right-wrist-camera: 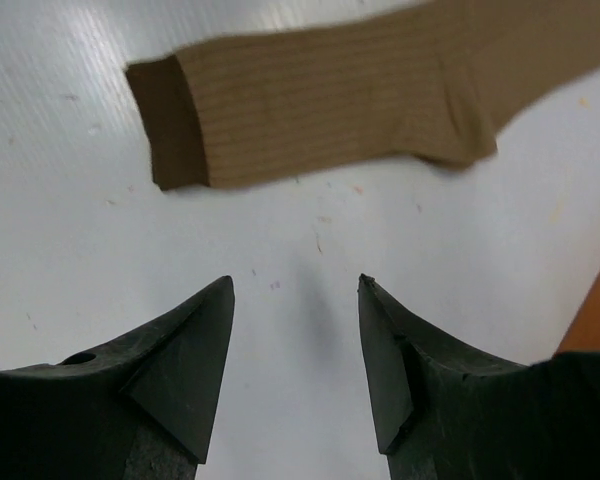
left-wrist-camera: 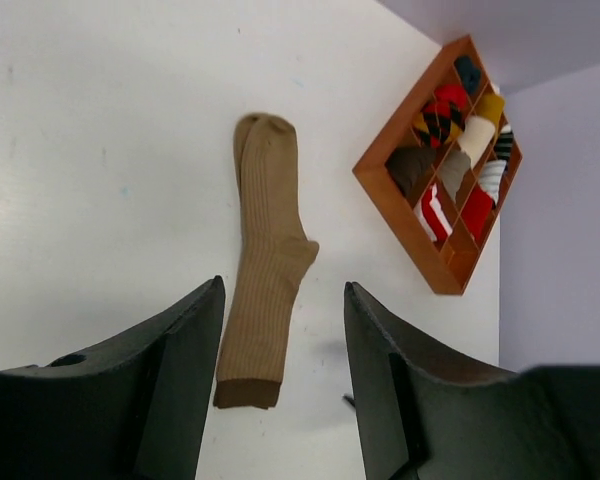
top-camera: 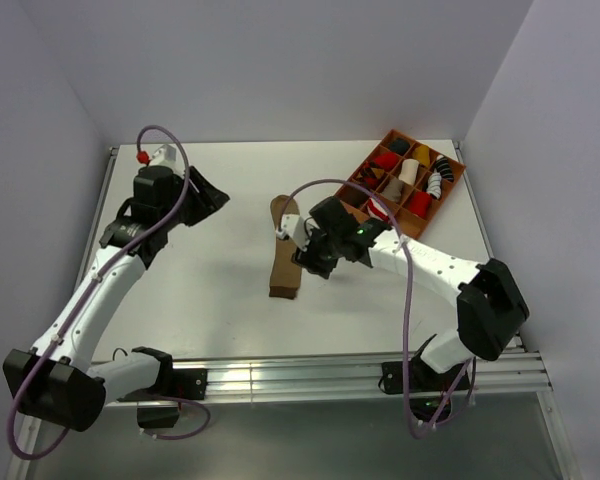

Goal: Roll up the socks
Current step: Move the sock to the center of the board, then roll the sock at the center of the board.

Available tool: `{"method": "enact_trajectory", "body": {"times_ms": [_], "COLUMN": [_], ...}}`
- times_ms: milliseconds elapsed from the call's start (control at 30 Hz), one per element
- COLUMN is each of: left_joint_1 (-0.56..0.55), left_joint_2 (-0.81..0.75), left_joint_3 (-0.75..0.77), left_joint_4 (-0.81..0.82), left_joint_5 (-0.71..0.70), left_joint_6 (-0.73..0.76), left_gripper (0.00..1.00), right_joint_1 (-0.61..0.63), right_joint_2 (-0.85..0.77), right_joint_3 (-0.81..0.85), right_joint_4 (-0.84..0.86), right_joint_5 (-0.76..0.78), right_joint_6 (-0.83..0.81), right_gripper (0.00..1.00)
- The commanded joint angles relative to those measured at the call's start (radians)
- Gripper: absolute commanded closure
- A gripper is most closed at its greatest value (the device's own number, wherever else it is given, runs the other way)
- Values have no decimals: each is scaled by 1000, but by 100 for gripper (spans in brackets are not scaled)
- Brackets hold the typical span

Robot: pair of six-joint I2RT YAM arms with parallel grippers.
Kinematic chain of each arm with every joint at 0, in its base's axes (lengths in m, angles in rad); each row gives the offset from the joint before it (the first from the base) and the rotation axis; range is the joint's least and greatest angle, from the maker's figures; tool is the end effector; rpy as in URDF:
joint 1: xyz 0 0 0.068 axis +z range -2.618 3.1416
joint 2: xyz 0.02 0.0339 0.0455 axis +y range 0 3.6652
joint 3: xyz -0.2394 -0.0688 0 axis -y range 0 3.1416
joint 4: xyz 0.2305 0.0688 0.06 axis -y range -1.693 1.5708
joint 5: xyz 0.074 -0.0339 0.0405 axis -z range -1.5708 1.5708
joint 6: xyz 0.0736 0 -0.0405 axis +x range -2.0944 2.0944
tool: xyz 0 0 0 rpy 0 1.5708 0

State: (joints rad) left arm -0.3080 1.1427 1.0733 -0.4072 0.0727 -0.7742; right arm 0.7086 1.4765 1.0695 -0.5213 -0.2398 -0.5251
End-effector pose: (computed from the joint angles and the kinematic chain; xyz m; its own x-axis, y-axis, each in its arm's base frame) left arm 0.2706 -0.0917 0.3075 -0.5670 -0.5514 -0.6120 -0.0455 0.7628 -0.6451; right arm 0.2316 0.2216 0.1992 -0.1549 -0.7741 -0.6138 -0.9452 0.2969 -0.1358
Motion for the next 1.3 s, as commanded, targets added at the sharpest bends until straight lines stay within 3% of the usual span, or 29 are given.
{"method": "enact_trajectory", "body": {"times_ms": [0, 300, 733, 1033, 1267], "left_joint_1": [46, 75, 75, 75, 75], "left_joint_2": [-14, -6, 3, 17, 25], "left_joint_3": [85, 68, 10, -21, -38], "left_joint_4": [-54, -16, 65, 96, 119], "left_joint_5": [10, 88, 142, 168, 190], "left_joint_6": [44, 53, 46, 38, 26], "left_gripper": [43, 43, 43, 44, 44], "right_joint_1": [107, 252, 282, 284, 262], "right_joint_2": [40, 176, 280, 335, 380], "right_joint_3": [-23, -17, 1, 18, 86], "right_joint_4": [125, 170, 185, 163, 51], "right_joint_5": [82, 99, 117, 108, 19], "right_joint_6": [-12, 13, 16, 17, 23], "right_gripper": [40, 44, 46, 58, 78]}}
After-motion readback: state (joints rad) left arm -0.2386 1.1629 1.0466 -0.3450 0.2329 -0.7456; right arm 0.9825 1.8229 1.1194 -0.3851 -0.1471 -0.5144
